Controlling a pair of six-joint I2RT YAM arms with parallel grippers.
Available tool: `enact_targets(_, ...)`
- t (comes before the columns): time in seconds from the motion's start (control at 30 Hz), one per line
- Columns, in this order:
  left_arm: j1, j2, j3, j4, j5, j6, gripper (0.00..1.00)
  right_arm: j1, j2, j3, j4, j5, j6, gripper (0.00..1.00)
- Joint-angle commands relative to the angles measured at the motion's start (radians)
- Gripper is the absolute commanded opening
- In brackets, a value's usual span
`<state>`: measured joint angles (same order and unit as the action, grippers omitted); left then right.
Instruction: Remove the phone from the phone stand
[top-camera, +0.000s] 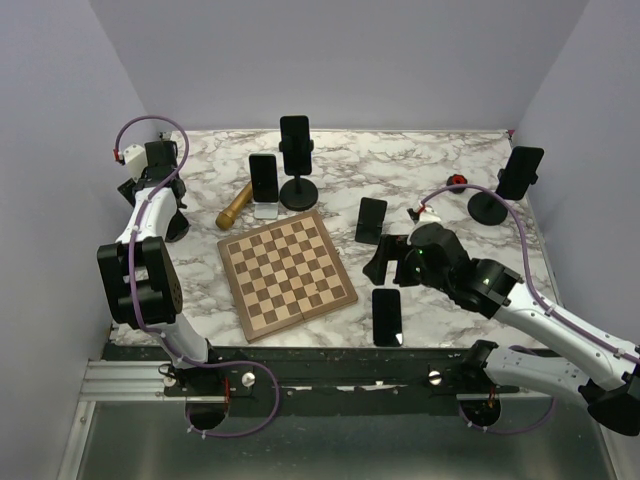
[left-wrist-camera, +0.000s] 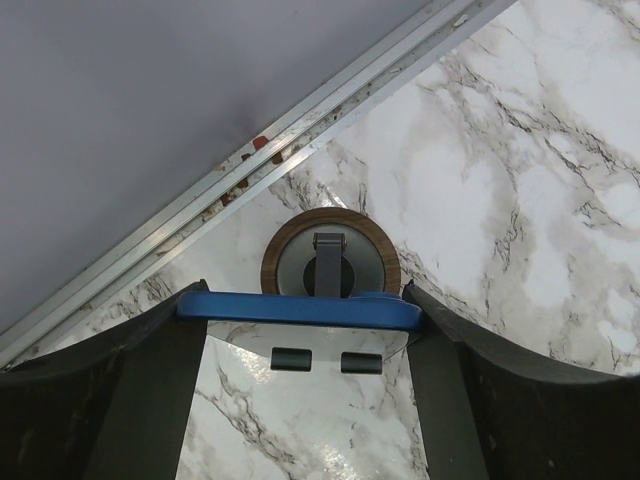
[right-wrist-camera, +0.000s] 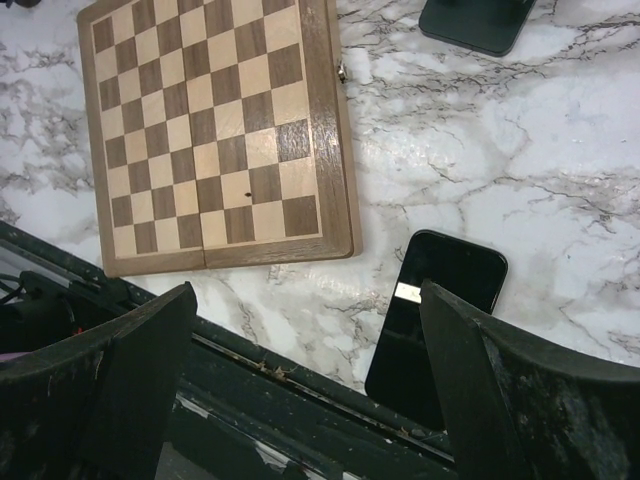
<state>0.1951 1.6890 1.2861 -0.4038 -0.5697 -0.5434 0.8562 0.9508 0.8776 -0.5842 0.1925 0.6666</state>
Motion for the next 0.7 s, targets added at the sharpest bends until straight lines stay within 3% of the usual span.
enact_targets(0.0,0.0,-0.006,0.001,0.013,-0.027,0.013,0.55,0.006,-0.003,0.009,0.015,-0.014,0.018,1.0)
enact_targets(0.1,-0.012,-0.041,0.015,-0.041,-0.093,-0.016,0.51,0.006,0.002,0.02,0.007,-0.006,0.012,1.0)
enact_targets(0.5,-0.068,-0.244,-0.003,-0.114,-0.123,-0.07,0.31,0.005,0.016,0.021,0.004,0.007,-0.004,1.0)
enact_targets(0.6,-0.098,-0.295,-0.001,-0.123,-0.124,-0.031,0.23,0.006,0.007,0.019,-0.002,0.017,-0.002,1.0)
enact_targets(0.67,-0.137,-0.334,0.0,-0.132,-0.11,0.019,0.11,0.007,-0.002,0.017,-0.01,0.032,0.001,1.0)
